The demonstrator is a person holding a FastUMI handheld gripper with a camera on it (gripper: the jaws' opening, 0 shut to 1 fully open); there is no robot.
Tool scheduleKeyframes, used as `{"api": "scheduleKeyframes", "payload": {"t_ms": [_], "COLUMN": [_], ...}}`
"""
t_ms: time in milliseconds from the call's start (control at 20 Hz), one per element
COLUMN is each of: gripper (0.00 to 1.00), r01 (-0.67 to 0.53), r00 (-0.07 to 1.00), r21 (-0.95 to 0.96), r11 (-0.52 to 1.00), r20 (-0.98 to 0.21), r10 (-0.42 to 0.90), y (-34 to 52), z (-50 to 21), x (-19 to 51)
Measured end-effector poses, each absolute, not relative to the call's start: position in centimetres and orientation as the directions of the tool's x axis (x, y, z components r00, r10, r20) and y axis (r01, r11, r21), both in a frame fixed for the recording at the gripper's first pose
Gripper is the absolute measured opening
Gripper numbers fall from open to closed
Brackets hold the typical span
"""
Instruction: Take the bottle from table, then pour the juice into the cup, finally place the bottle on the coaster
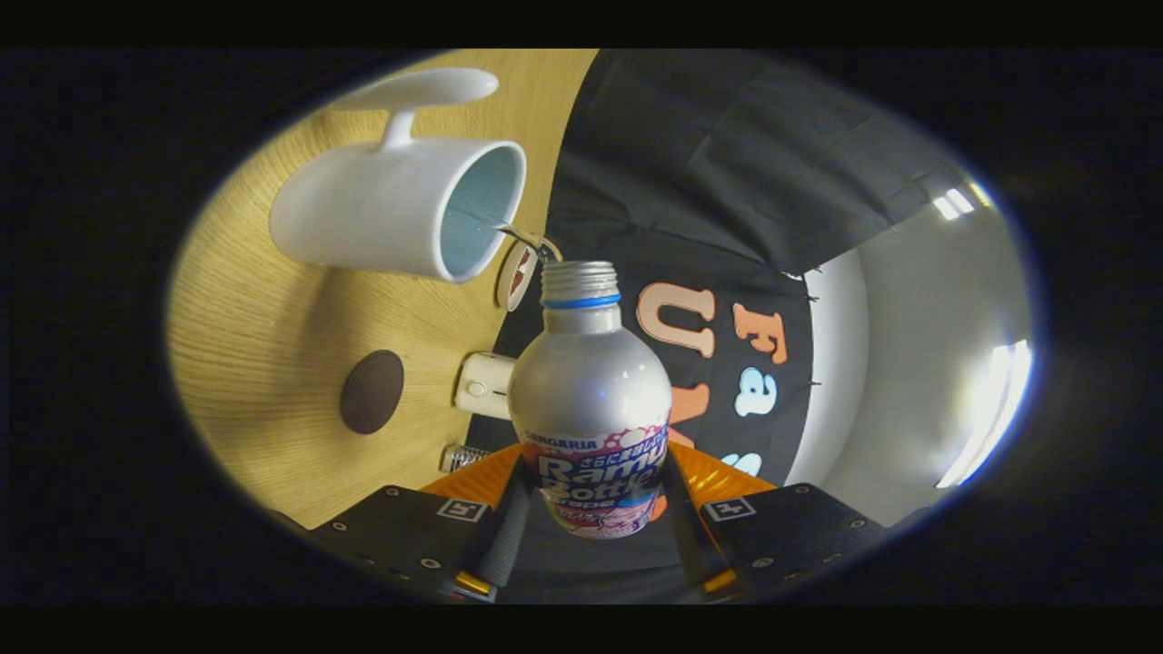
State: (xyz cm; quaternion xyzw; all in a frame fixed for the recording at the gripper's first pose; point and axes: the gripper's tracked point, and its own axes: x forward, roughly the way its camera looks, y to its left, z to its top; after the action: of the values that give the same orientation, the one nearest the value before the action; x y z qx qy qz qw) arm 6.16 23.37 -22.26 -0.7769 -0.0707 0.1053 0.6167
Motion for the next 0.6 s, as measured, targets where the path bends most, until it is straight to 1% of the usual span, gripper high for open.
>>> {"api": "scheduleKeyframes", "payload": {"t_ms": [600], "gripper": [0.71], "r01": [0.005], "r00": [0.962], "r21": [-0.962], "r11": [-0.274], "r20": [-0.070], "r10": [0.263], "y": [23.93], "z": [-21.34], "x": [6.07]}}
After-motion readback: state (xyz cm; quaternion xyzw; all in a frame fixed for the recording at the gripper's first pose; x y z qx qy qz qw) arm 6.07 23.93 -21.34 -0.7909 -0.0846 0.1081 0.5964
